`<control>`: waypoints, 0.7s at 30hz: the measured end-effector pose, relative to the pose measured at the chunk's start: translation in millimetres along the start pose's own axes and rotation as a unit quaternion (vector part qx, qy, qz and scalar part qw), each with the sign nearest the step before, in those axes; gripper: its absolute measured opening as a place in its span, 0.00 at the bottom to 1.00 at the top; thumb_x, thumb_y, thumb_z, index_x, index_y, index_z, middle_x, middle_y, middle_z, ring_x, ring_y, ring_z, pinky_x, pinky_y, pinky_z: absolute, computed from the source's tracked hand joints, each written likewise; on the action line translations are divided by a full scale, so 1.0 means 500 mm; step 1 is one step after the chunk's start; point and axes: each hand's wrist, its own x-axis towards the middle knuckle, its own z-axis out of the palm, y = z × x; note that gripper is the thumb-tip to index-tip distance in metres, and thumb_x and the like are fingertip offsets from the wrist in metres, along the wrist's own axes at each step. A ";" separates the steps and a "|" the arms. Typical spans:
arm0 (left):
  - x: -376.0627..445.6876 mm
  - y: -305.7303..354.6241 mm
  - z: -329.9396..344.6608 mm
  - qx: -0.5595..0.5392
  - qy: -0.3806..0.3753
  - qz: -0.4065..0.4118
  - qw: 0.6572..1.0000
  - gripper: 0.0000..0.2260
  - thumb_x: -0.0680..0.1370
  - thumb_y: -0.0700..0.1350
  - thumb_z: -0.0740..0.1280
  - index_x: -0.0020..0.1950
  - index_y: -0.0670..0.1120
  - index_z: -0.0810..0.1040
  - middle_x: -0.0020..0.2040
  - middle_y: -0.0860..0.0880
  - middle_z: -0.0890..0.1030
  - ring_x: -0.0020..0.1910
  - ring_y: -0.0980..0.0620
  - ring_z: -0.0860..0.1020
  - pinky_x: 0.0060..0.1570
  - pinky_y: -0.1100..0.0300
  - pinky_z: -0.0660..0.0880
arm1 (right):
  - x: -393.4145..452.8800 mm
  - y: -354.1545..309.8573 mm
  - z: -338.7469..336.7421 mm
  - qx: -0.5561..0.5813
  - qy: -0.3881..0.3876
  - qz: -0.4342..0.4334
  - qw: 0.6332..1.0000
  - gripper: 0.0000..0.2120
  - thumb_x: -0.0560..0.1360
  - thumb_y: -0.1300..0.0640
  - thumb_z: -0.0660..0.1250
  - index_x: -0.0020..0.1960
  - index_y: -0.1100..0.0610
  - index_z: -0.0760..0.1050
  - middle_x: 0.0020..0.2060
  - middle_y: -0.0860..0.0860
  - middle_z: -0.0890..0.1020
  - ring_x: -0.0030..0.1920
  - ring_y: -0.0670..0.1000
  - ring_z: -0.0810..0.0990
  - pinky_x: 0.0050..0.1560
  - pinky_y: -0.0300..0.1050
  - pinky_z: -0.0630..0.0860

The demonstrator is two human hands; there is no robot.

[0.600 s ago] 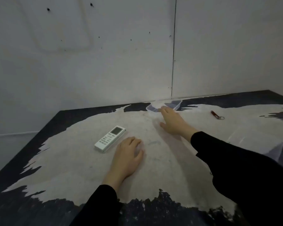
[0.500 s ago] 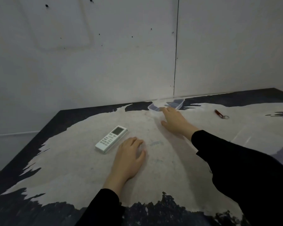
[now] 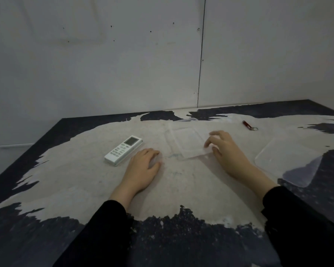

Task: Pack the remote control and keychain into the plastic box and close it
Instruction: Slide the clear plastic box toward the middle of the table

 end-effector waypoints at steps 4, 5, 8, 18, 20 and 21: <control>-0.003 -0.001 0.002 -0.065 0.009 -0.038 0.997 0.27 0.76 0.63 0.52 0.70 0.51 0.65 0.69 0.49 0.72 0.66 0.51 0.69 0.66 0.52 0.65 | -0.009 0.004 -0.028 0.085 0.002 0.100 0.991 0.14 0.73 0.69 0.57 0.40 0.55 0.77 0.57 0.57 0.76 0.56 0.55 0.74 0.55 0.45 0.69; -0.002 -0.001 0.004 -0.081 0.013 -0.042 0.996 0.29 0.75 0.66 0.51 0.70 0.52 0.64 0.69 0.49 0.71 0.66 0.52 0.69 0.65 0.53 0.65 | -0.007 0.002 -0.033 0.121 -0.003 0.120 0.985 0.13 0.73 0.67 0.57 0.38 0.55 0.77 0.52 0.57 0.79 0.50 0.55 0.76 0.50 0.47 0.70; 0.000 -0.001 0.006 -0.128 0.024 -0.044 0.991 0.31 0.74 0.68 0.49 0.71 0.53 0.63 0.69 0.49 0.71 0.66 0.54 0.69 0.66 0.52 0.66 | -0.009 -0.008 -0.033 0.194 -0.019 0.135 0.972 0.09 0.75 0.57 0.61 0.38 0.56 0.76 0.45 0.54 0.80 0.44 0.51 0.77 0.43 0.43 0.72; 0.006 0.021 -0.006 -0.287 0.100 -0.086 0.949 0.14 0.77 0.48 0.61 0.63 0.55 0.72 0.58 0.54 0.75 0.56 0.56 0.72 0.52 0.59 0.68 | -0.010 -0.034 0.004 0.317 -0.072 0.138 0.936 0.19 0.76 0.60 0.63 0.66 0.49 0.70 0.61 0.49 0.78 0.57 0.46 0.78 0.57 0.37 0.73; 0.008 0.019 -0.014 -0.274 0.127 -0.094 0.949 0.11 0.77 0.47 0.62 0.59 0.53 0.75 0.49 0.52 0.77 0.45 0.55 0.74 0.41 0.64 0.70 | -0.007 -0.041 0.005 0.338 -0.055 0.164 0.925 0.20 0.77 0.59 0.63 0.69 0.54 0.69 0.61 0.52 0.79 0.59 0.47 0.78 0.59 0.40 0.73; 0.009 0.014 -0.019 -0.263 0.136 -0.095 0.950 0.10 0.77 0.46 0.62 0.57 0.51 0.77 0.45 0.52 0.77 0.41 0.56 0.74 0.37 0.67 0.71 | -0.006 -0.045 0.007 0.344 -0.046 0.174 0.922 0.20 0.77 0.58 0.64 0.69 0.55 0.69 0.61 0.53 0.79 0.59 0.48 0.78 0.60 0.41 0.73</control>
